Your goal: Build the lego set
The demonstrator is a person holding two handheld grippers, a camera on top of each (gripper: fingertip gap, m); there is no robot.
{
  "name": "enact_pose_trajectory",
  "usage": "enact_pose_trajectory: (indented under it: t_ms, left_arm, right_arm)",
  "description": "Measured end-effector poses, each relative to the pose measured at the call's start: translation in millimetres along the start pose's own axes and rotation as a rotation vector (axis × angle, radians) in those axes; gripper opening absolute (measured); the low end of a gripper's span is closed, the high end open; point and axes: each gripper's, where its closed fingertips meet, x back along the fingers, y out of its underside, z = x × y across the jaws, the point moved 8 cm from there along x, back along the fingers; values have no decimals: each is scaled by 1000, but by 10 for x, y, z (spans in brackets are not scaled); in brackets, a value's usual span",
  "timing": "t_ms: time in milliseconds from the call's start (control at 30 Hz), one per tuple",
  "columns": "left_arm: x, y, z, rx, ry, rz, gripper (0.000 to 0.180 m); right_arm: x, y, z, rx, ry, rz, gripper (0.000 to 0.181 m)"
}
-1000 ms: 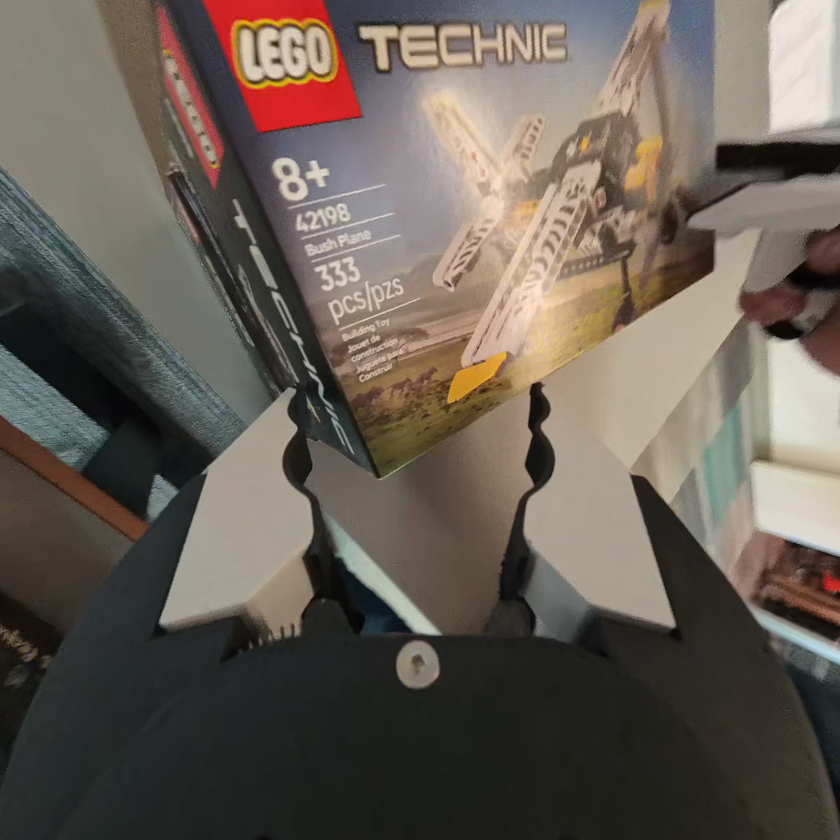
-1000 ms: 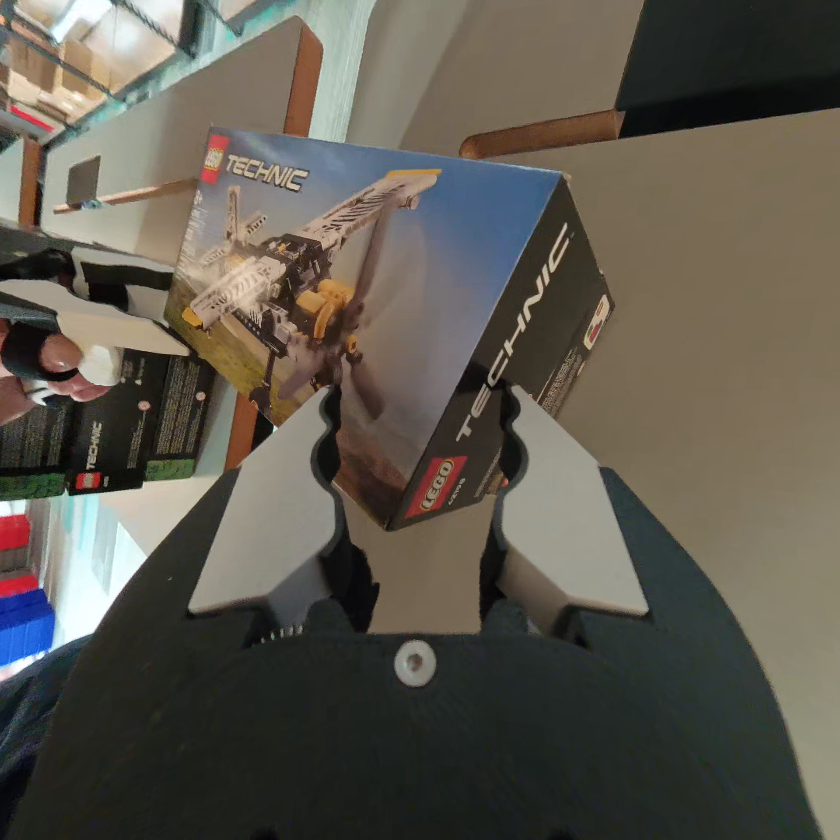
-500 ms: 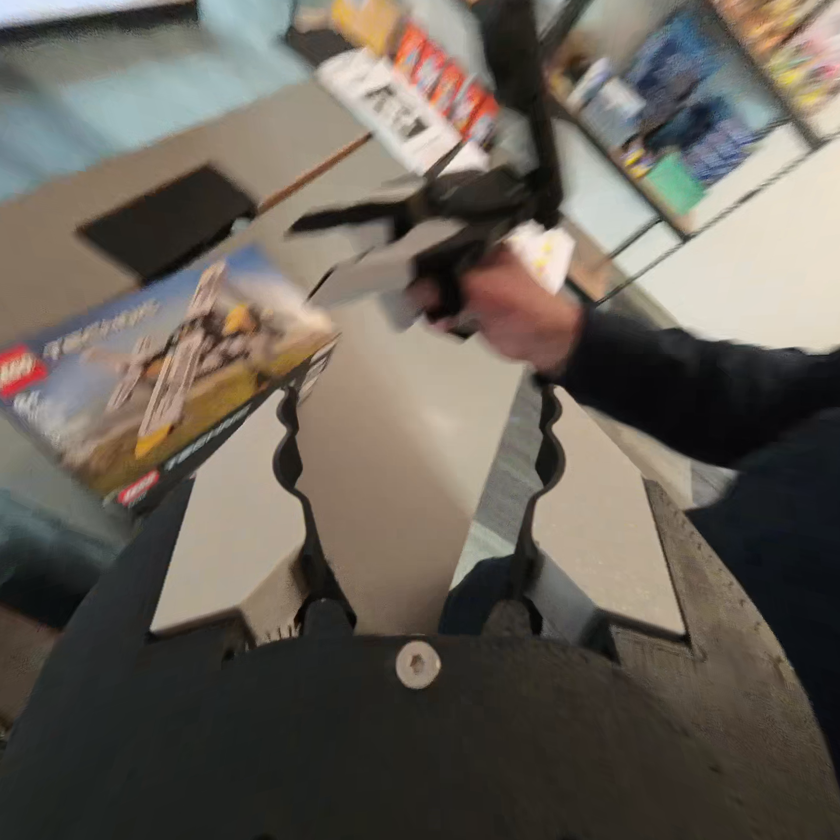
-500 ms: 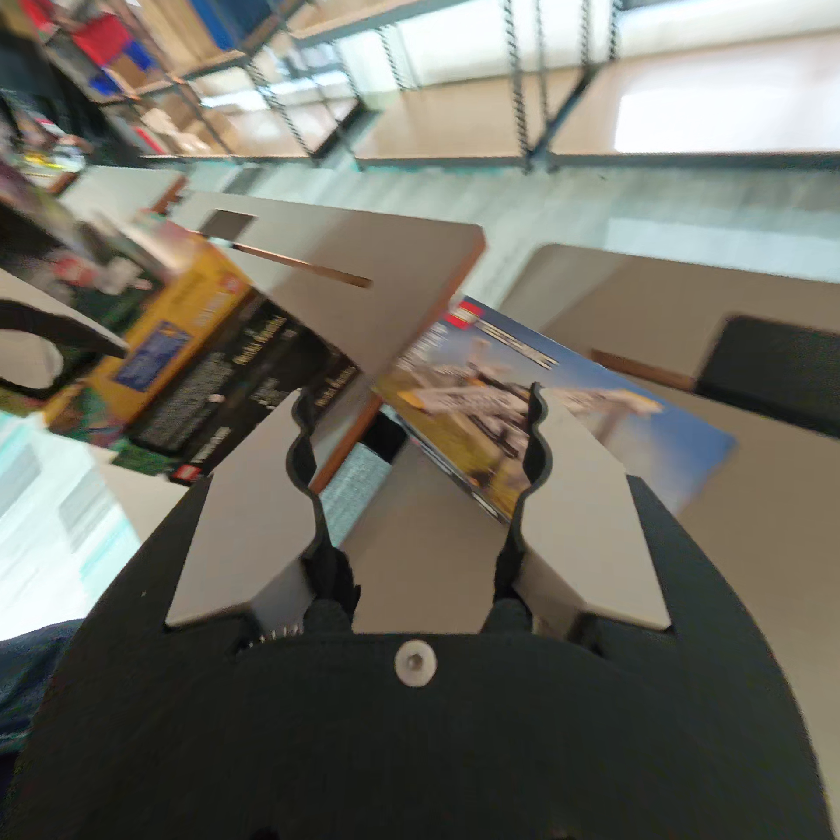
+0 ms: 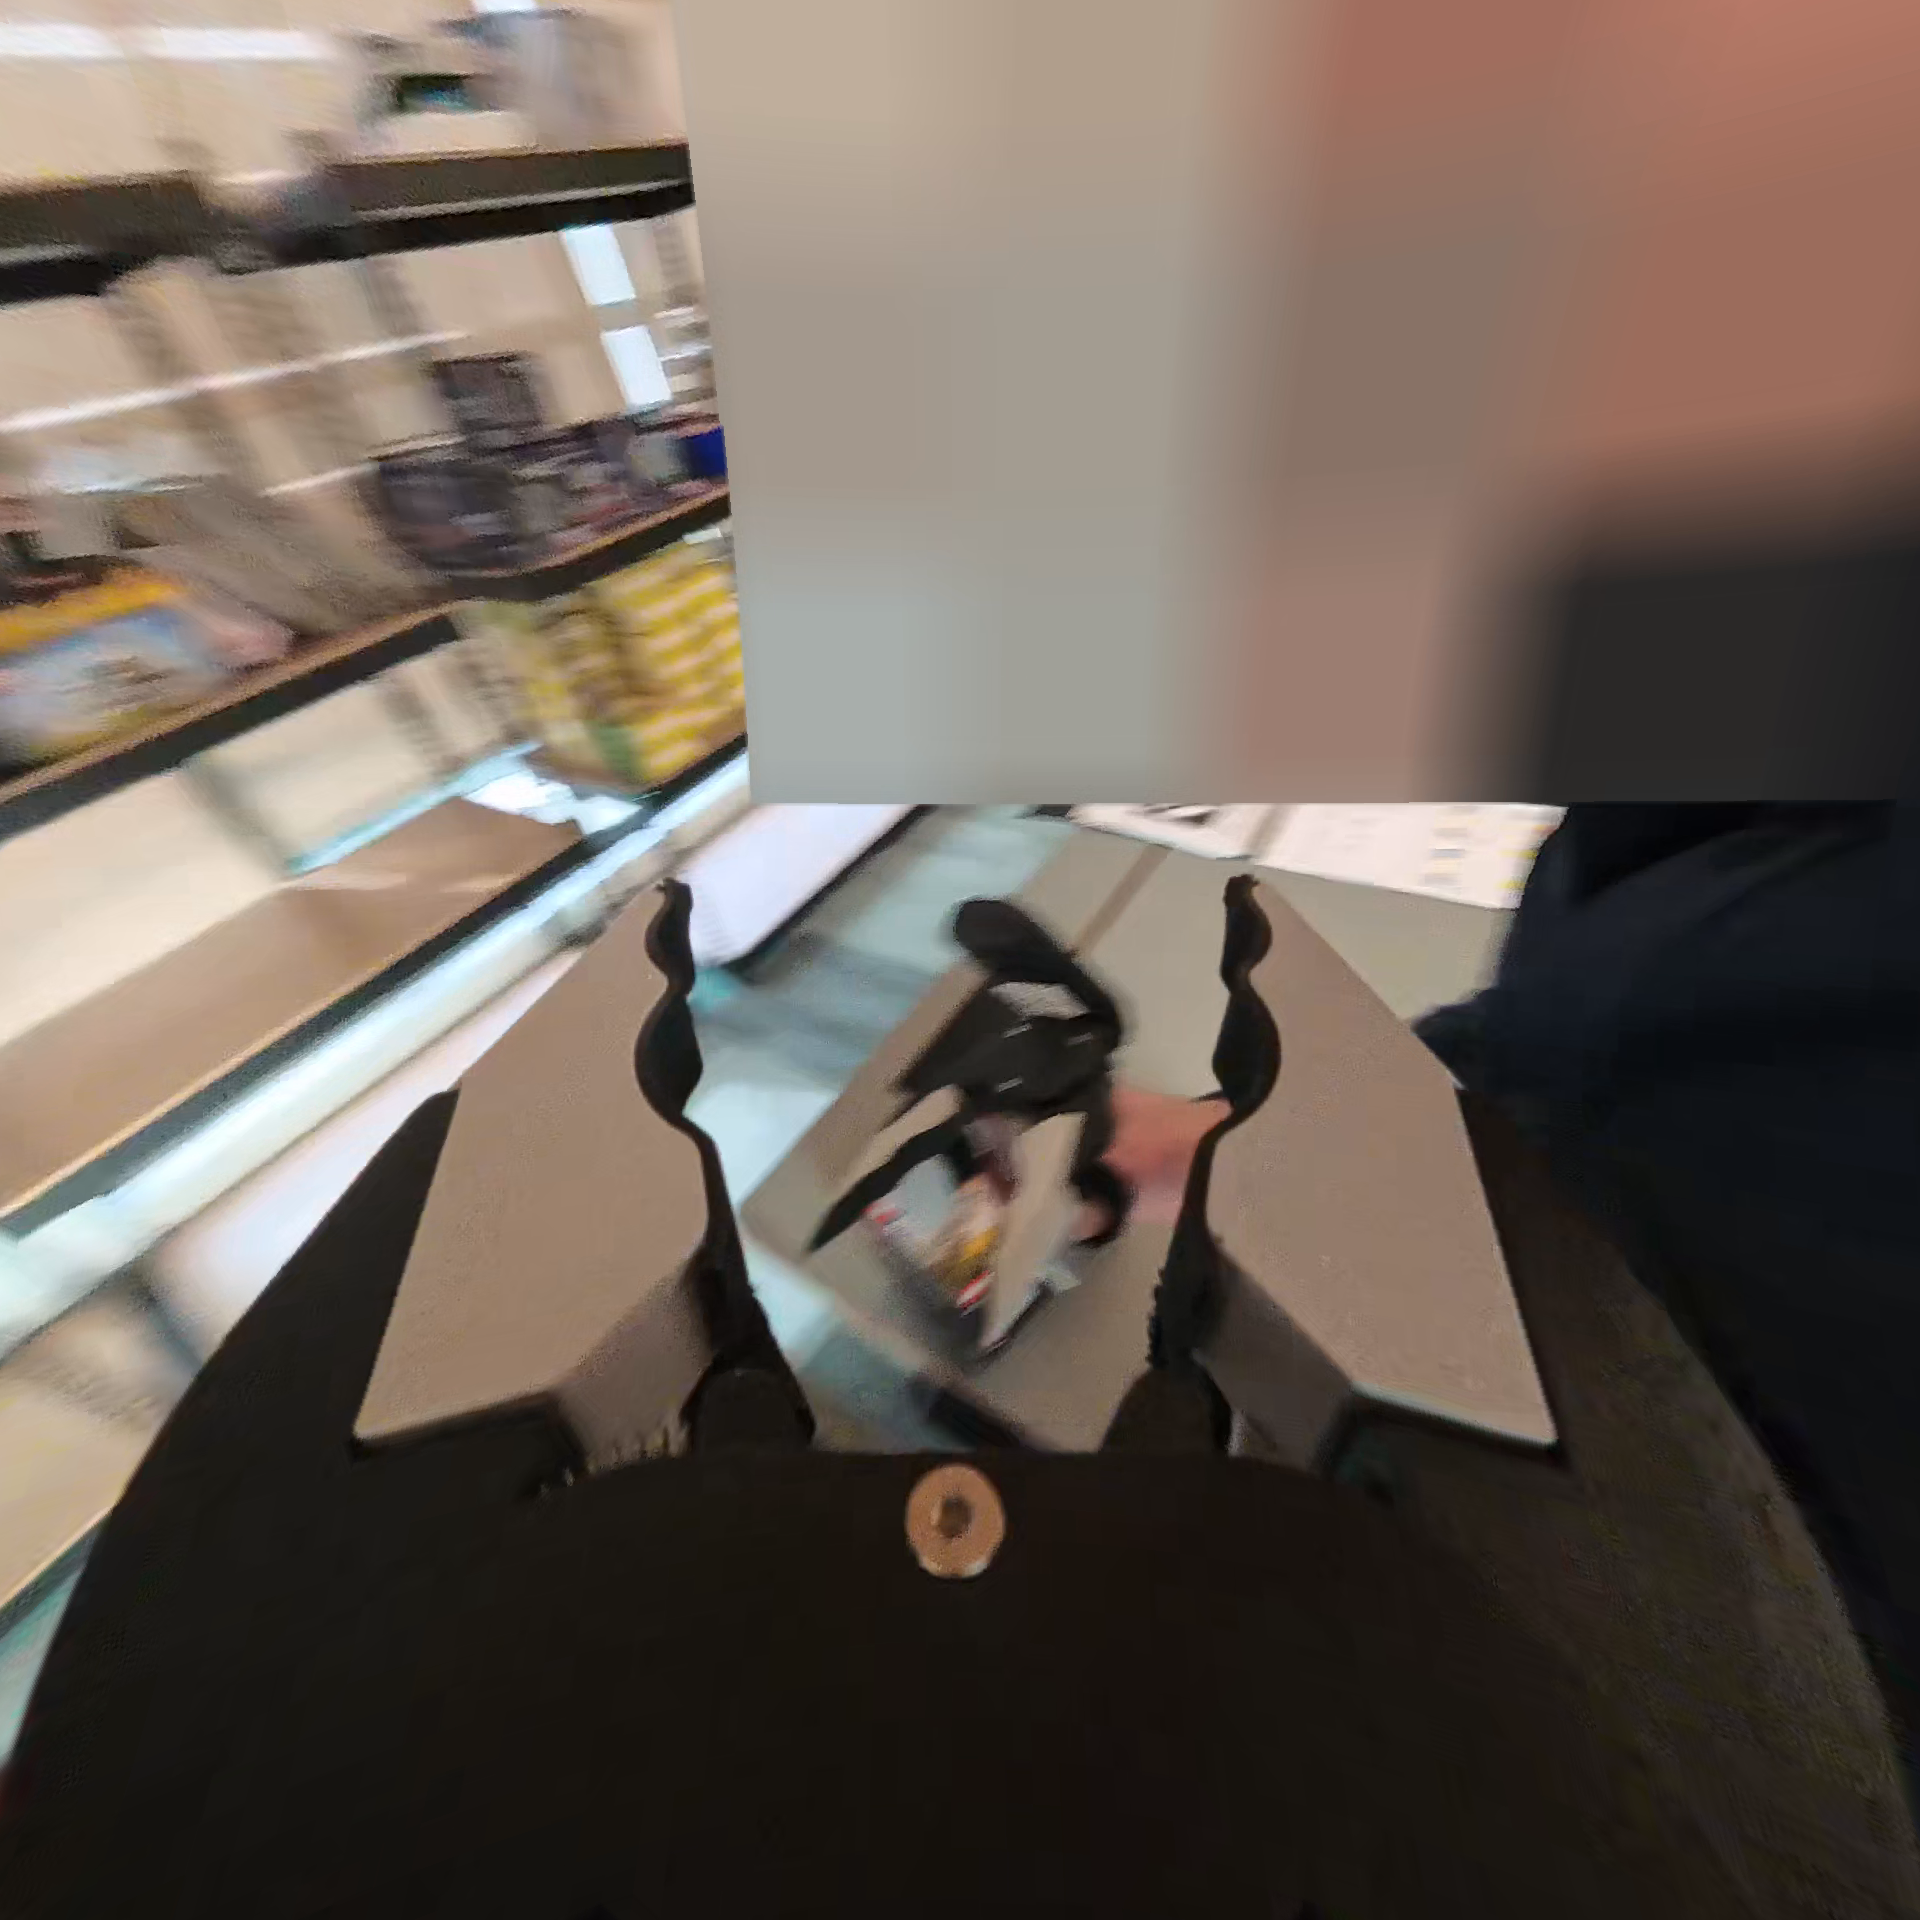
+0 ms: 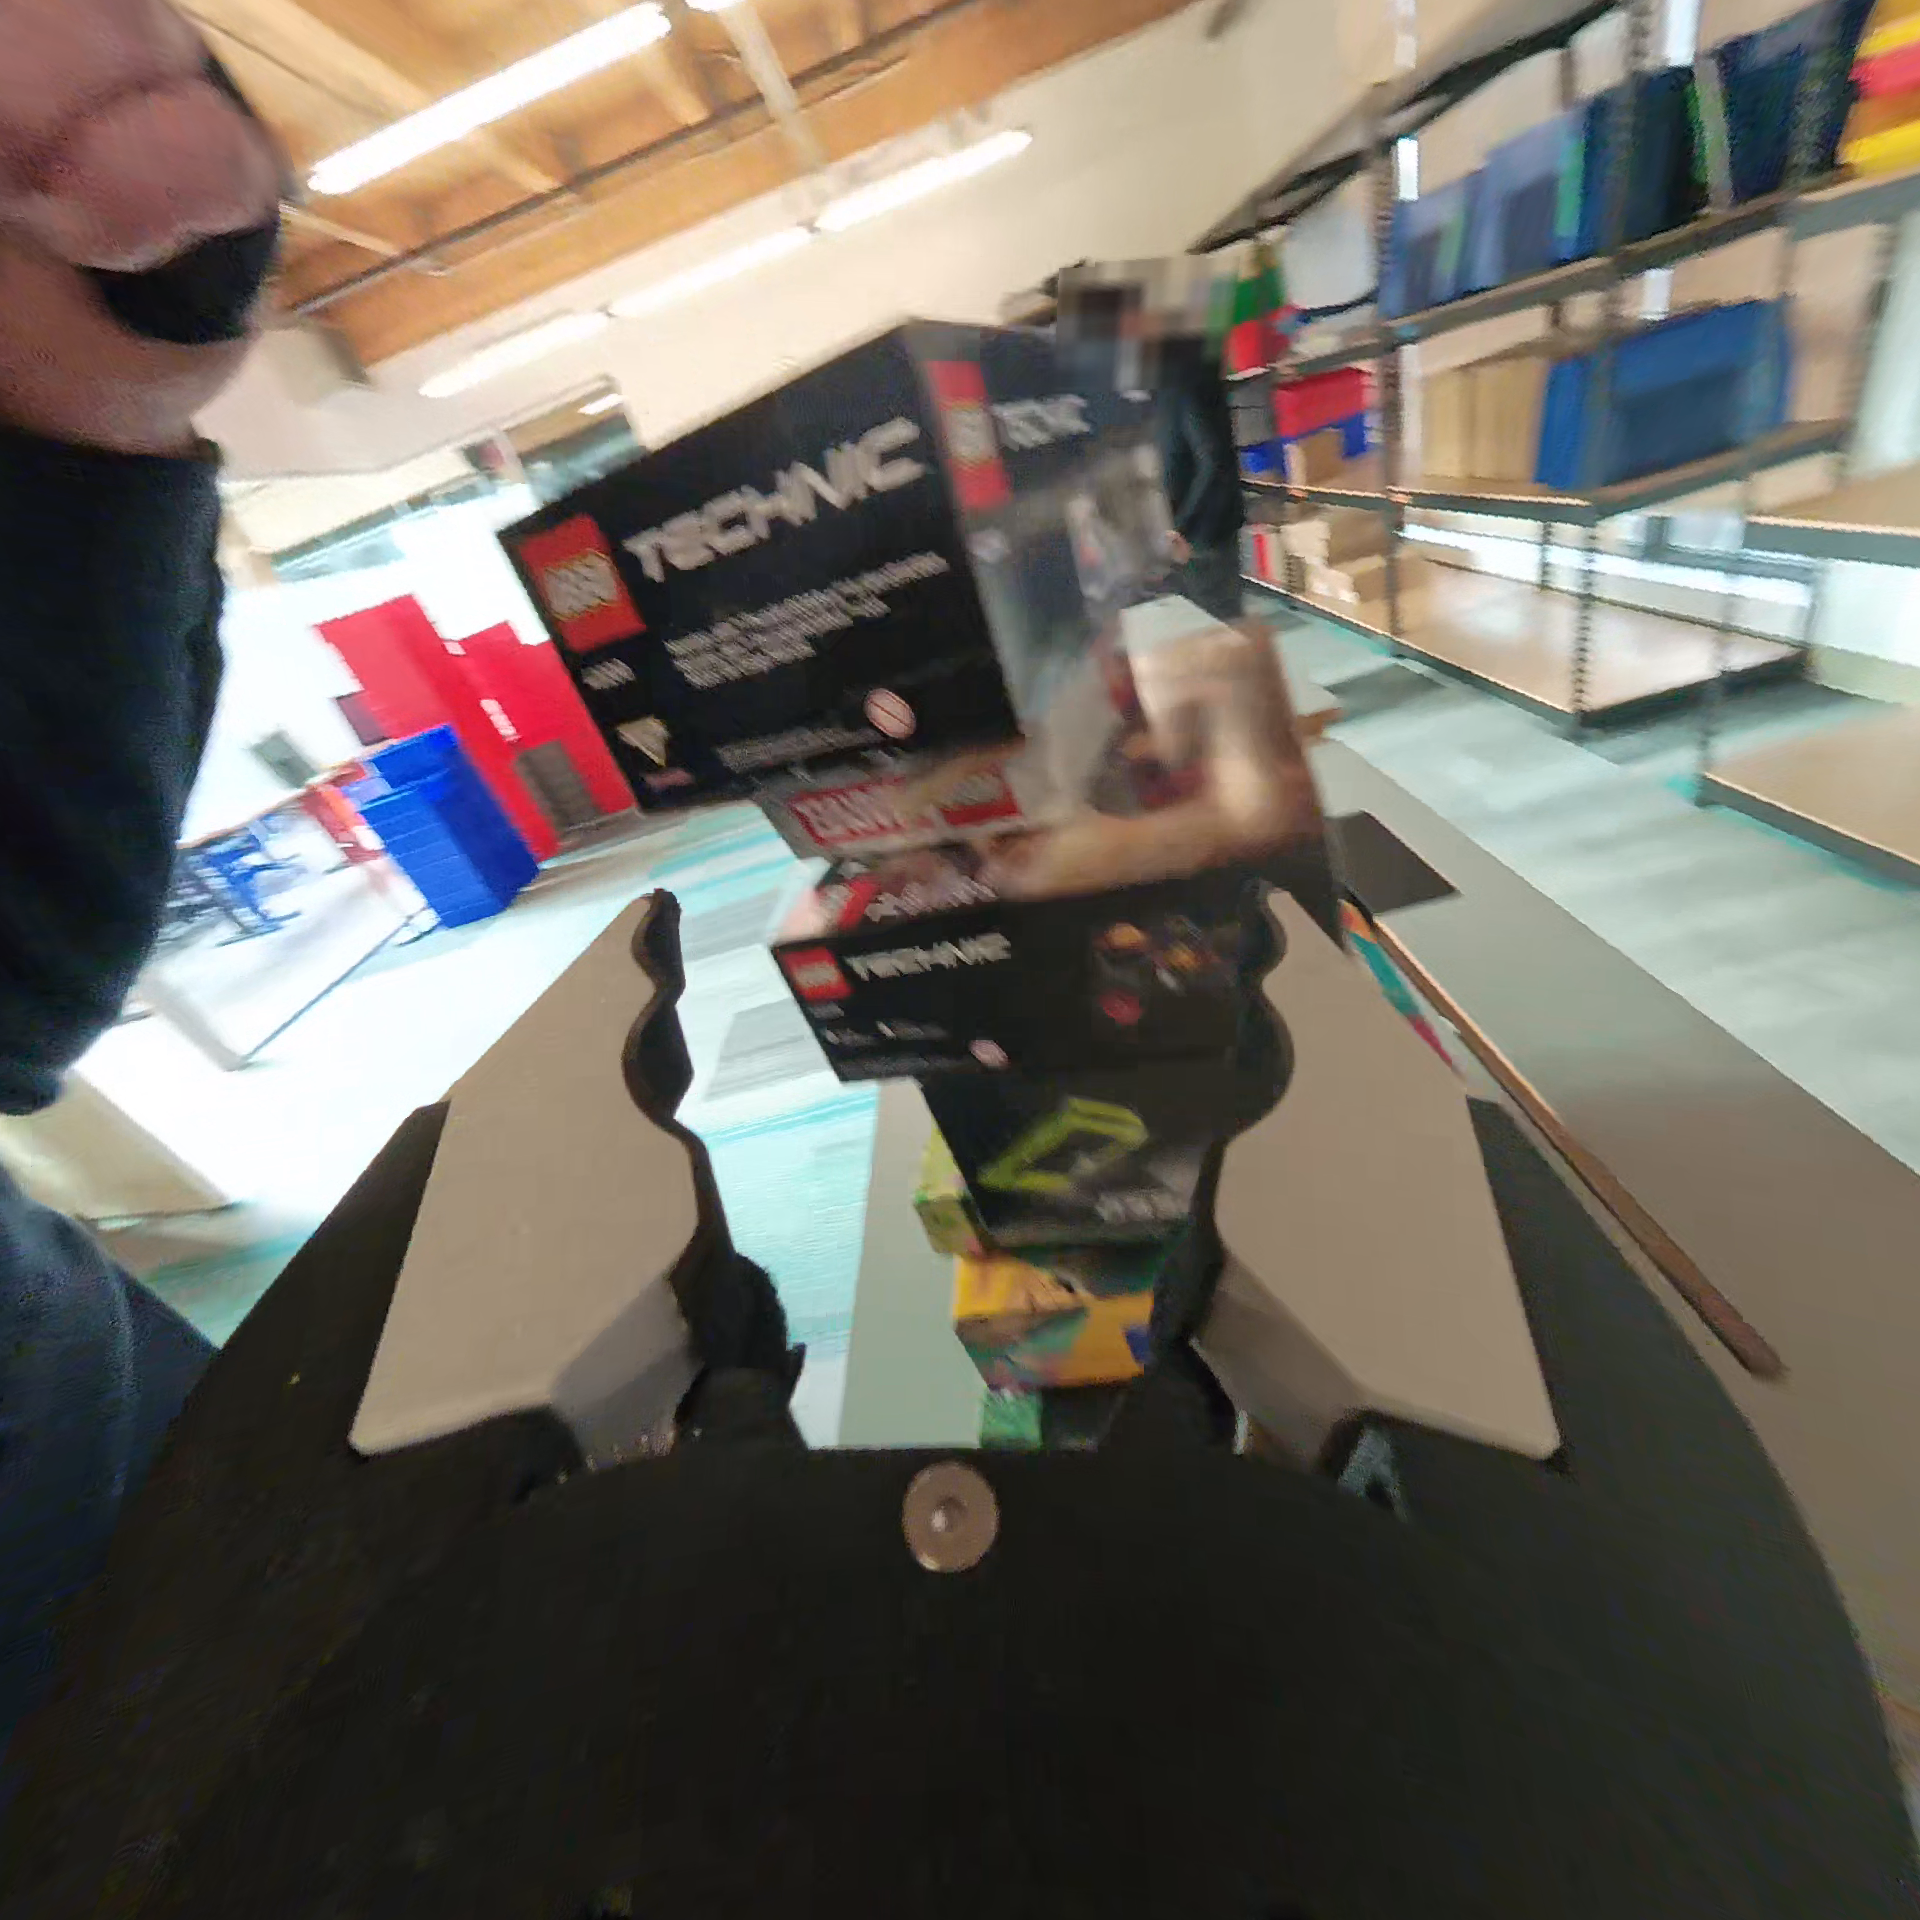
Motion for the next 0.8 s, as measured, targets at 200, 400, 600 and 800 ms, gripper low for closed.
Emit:
enact_pose_trajectory:
  t_ms: [200,400,600,800]
  left_arm:
    - [1402,478,-1054,99,-551,-126,101]
    - [2174,1681,-2024,571,-568,-55,107]
    - [2016,2238,-2168,839,-223,146,80]
    - [1781,2276,-2194,758,-280,56,83]
  right_arm:
    - [-558,-250,-165,24,-63,-12,108]
    - [-840,-215,-169,-171,-126,6,108]
    - [-989,-190,-111,-311,-151,32,94]
    - [-1048,-238,-136,-298,-164,50,87]
